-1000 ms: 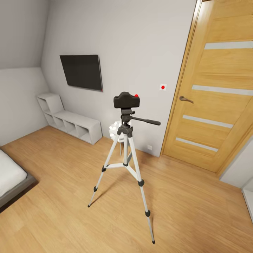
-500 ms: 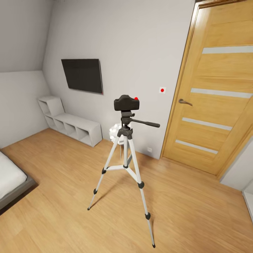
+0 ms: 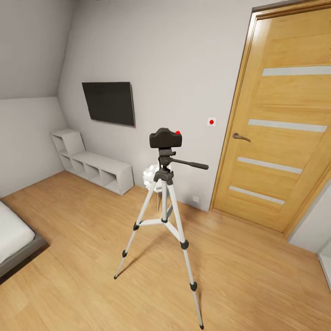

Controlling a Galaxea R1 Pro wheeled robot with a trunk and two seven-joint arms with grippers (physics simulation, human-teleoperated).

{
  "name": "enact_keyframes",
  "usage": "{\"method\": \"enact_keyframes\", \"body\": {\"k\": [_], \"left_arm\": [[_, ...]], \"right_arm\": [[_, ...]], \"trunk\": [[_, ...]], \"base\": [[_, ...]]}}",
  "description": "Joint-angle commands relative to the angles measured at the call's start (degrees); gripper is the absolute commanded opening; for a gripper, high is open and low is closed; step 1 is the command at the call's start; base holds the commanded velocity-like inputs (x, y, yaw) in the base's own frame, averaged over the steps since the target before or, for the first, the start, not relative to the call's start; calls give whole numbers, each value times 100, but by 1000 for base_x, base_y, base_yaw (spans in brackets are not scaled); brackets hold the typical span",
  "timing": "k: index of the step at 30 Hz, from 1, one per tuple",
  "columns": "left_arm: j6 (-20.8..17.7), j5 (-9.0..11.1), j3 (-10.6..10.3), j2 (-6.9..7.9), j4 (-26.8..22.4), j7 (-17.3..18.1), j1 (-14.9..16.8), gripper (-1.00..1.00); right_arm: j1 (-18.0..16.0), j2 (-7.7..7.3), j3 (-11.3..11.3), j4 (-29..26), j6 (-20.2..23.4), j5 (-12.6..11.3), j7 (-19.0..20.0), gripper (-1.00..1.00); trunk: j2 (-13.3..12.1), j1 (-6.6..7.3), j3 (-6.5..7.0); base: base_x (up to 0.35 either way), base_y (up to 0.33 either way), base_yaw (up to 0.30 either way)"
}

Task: Attach the digital camera to the camera tripod in the bedroom.

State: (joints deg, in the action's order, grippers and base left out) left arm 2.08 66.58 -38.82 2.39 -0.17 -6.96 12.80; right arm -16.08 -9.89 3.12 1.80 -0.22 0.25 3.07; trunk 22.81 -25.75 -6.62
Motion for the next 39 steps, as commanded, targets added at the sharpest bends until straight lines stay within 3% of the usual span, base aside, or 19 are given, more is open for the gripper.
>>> {"method": "enact_keyframes", "body": {"k": [1,8,39], "left_arm": [[51,33,-48,-1,-2,-20,3,100],[279,-3,-47,-5,-20,-24,3,100],[317,-31,-42,-2,-79,-25,3,100]], "right_arm": [[-9,0,30,12,-3,0,15,100],[-9,4,30,13,-5,-9,10,100],[138,151,41,22,27,44,101,100]], "trunk": [[11,-3,-2],[11,-3,62],[11,-3,346]], "base": [[0,0,0],[0,0,0],[0,0,0]]}}
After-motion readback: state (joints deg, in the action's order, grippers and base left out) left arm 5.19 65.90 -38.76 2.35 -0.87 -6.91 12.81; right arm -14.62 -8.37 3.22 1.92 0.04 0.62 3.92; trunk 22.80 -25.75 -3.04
